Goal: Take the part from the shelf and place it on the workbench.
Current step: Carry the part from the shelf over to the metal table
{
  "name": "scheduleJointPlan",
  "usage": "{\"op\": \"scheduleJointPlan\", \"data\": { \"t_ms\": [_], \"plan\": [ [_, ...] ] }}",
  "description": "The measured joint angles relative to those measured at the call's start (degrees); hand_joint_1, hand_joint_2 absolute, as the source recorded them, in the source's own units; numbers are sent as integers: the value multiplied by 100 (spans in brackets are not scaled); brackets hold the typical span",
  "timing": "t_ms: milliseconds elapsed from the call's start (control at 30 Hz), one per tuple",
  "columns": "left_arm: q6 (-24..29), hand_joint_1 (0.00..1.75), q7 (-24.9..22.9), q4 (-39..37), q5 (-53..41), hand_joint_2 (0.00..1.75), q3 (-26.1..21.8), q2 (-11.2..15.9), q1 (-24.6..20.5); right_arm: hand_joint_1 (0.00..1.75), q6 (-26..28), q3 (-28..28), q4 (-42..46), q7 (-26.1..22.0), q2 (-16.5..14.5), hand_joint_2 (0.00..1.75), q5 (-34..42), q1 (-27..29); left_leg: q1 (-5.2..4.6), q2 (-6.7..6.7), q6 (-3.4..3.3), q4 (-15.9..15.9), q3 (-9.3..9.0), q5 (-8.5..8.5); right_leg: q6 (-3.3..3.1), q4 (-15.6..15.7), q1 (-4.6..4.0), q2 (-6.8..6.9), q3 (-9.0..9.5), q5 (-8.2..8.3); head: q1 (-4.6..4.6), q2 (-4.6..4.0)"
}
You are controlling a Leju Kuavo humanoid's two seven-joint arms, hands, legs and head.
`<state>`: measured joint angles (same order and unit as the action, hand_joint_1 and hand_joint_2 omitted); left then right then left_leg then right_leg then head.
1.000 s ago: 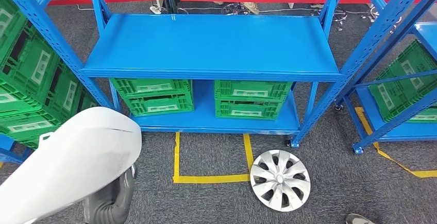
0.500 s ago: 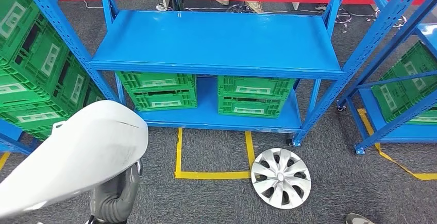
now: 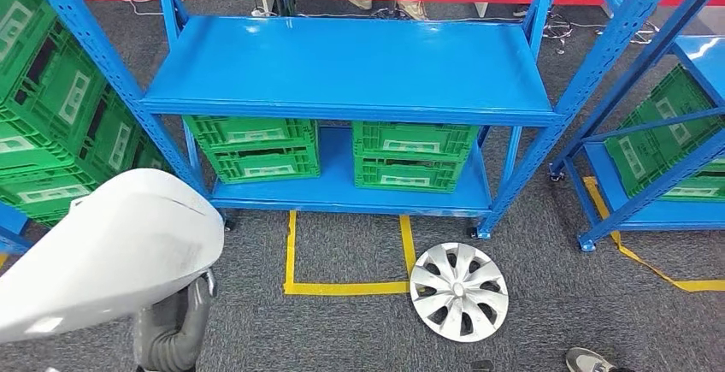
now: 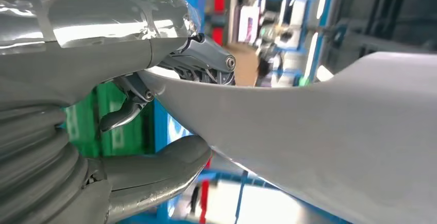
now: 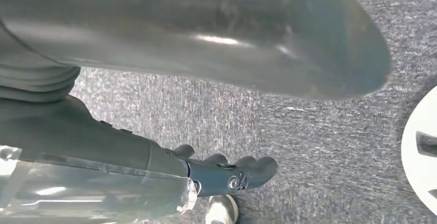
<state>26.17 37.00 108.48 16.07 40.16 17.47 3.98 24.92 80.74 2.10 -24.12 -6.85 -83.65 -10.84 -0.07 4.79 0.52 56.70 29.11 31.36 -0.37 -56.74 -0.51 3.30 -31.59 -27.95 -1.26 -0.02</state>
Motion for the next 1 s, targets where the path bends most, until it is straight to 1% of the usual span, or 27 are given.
{"op": "scheduleJointPlan", "data": {
  "t_ms": [67,100,133,167,200,233,267,300,333,367,433,467,500,567,600,633,667,700,733,767,800,833,867,900,933,967,1000],
  "plan": [
    [37,175,0,-1,-55,175,-84,-37,25,0,11,-1,1,-21,11,0,1,0,-7,-138,-78,-12,47,-41,47,-17,3,114,-11,-12,10,1],
    [51,175,0,1,-66,175,-116,-50,33,0,17,-1,1,-32,18,0,-2,-3,-2,-220,-119,-16,66,-69,82,-64,16,95,-24,-70,20,1],
    [52,175,0,2,-69,175,-145,-66,35,0,24,0,1,-39,24,0,-13,-5,7,-297,-165,-22,85,-102,119,-199,31,26,-67,-190,32,0],
    [47,175,0,3,-70,175,-171,-89,36,0,32,1,0,-43,32,0,-25,-4,17,-374,-204,-26,105,-132,156,-461,45,-78,-158,-378,56,0],
    [39,175,0,3,-71,175,-196,-112,40,0,40,1,-1,-45,38,0,-39,1,15,-453,-231,-25,128,-153,179,-824,55,-182,-286,-598,94,-1],
    [30,175,0,4,-75,175,-217,-134,49,0,45,2,-1,-45,41,0,-50,5,10,-531,-249,-22,149,-173,188,-1226,60,-240,-436,-797,133,-1],
    [25,175,0,4,-81,175,-234,-152,62,0,49,1,-2,-45,47,0,-54,8,1,-611,-258,-20,166,-190,185,-1543,61,-270,-553,-917,164,-1],
    [16,175,0,4,-87,175,-252,-166,80,0,51,1,-2,-45,50,0,-56,8,-10,-689,-261,-18,176,-203,169,-1671,58,-287,-590,-920,192,-1],
    [4,175,0,5,-94,175,-270,-179,97,0,52,0,-2,-45,53,0,-56,6,-22,-763,-260,-17,179,-214,141,-1575,53,-306,-531,-810,212,-1],
    [-9,175,0,8,-99,175,-289,-195,111,0,52,-1,-1,-45,56,0,-55,1,-34,-830,-256,-17,174,-220,100,-1261,46,-347,-378,-606,233,-1],
    [-40,175,0,24,-107,175,-330,-228,129,0,52,-1,-2,-45,73,0,-55,-8,-49,-943,-240,-14,175,-231,-4,-461,36,-538,-17,-226,259,0],
    [-54,175,0,32,-109,175,-349,-243,136,0,52,-1,-6,-45,82,0,-56,-10,-51,-986,-223,-9,193,-240,-43,-182,32,-622,103,-134,264,1],
    [-65,175,0,38,-116,175,-366,-258,147,0,52,0,-10,-44,94,0,-56,-12,-47,-1027,-196,-6,222,-254,-67,-36,29,-671,159,-116,268,1],
    [-74,175,1,52,-156,175,-397,-279,177,0,51,1,-20,-43,100,0,-56,-13,-48,-1088,-131,-7,279,-284,-77,50,38,-617,174,-119,277,0],
    [-71,175,1,66,-187,175,-417,-286,199,0,50,1,-25,-43,99,0,-60,-17,-58,-1002,-102,13,304,-262,-84,90,53,-569,179,-98,280,-1],
    [-68,175,1,83,-217,175,-439,-289,213,0,47,0,-29,-44,99,0,-67,-17,-63,-845,-73,100,350,-179,-95,128,68,-518,183,-72,255,0],
    [-66,175,2,99,-242,175,-461,-292,222,0,43,-1,-33,-47,101,0,-76,-15,-56,-673,-42,307,446,-23,-107,162,82,-458,186,-49,221,1],
    [-64,175,2,110,-260,175,-478,-299,233,0,38,0,-36,-52,107,0,-86,-7,-32,-505,-9,624,587,178,-117,171,82,-400,183,-38,185,1],
    [-64,175,2,117,-274,175,-492,-307,242,0,33,0,-36,-59,115,0,-95,6,4,-447,30,1013,763,380,-122,172,81,-335,173,-36,147,1],
    [-64,175,2,120,-285,175,-504,-315,258,0,28,0,-37,-65,121,0,-101,19,39,-447,66,1357,917,518,-121,170,81,-264,165,-35,127,1],
    [-64,175,2,120,-291,175,-514,-321,273,0,25,0,-38,-69,125,0,-104,27,67,-453,98,1547,997,550,-117,167,83,-195,160,-36,112,1],
    [-64,175,2,123,-296,175,-524,-323,285,0,21,-1,-41,-73,128,0,-107,28,91,-449,125,1523,968,471,-107,161,86,-129,157,-39,98,1],
    [-60,175,2,131,-309,175,-534,-325,292,0,14,0,-44,-80,129,0,-116,24,108,-414,145,1265,816,296,-90,148,91,-69,157,-46,85,0],
    [-36,175,2,145,-342,175,-546,-327,297,0,-3,1,-48,-100,132,0,-139,16,117,-295,156,870,589,100,-64,125,92,-16,159,-60,68,0],
    [11,175,1,162,-392,175,-558,-329,296,0,-30,1,-50,-135,134,0,-181,7,104,-160,154,489,382,-36,-27,90,80,29,154,-81,38,0],
    [75,175,1,185,-452,175,-568,-334,296,0,-62,1,-51,-182,137,0,-237,-4,91,-52,129,211,236,-117,11,58,68,70,149,-99,15,0],
    [146,175,2,207,-509,175,-575,-338,298,0,-96,0,-51,-230,139,0,-287,-16,73,18,96,74,176,-132,46,34,54,112,144,-112,7,0]
  ]
}}
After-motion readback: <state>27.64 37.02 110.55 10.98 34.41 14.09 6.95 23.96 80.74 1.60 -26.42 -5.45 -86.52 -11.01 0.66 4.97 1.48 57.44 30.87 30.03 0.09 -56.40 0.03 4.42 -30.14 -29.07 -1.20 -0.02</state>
